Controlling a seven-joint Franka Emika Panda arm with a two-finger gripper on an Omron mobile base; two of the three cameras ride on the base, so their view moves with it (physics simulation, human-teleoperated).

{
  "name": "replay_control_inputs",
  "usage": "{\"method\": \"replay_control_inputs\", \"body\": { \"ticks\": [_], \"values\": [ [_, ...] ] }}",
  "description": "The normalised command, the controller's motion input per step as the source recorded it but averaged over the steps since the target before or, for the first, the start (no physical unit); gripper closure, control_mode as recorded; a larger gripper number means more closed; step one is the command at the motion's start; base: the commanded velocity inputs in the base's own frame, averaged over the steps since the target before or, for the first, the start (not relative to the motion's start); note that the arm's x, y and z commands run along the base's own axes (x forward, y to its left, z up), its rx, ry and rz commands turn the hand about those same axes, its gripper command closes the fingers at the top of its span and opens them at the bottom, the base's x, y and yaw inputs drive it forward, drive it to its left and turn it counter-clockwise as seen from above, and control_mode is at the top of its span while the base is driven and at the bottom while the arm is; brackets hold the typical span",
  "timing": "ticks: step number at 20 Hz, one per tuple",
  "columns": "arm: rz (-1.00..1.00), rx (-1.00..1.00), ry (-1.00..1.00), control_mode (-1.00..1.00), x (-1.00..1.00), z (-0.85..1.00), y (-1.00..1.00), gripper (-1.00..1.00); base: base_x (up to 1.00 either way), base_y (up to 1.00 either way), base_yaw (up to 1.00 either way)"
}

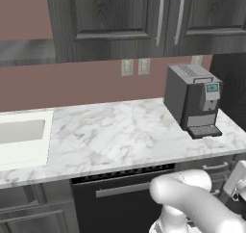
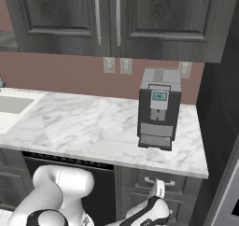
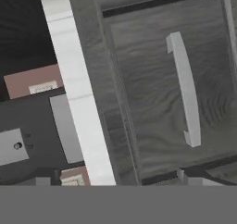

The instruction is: Take the pizza cutter from the drawer on the right and place it on the dining counter for cutting.

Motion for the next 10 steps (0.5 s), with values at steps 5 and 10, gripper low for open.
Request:
{"method": "replay_control_inputs", "body": {
  "ticks": [5, 10],
  "values": [
    [0.02, 0.0, -0.15, -1.0, 0.07, -0.38, -0.18, -1.0, 0.0, 0.0, 0.0],
    [0.0, 0.0, -0.13, -1.0, 0.12, -0.35, -0.06, -1.0, 0.0, 0.0, 0.0]
  ]
}}
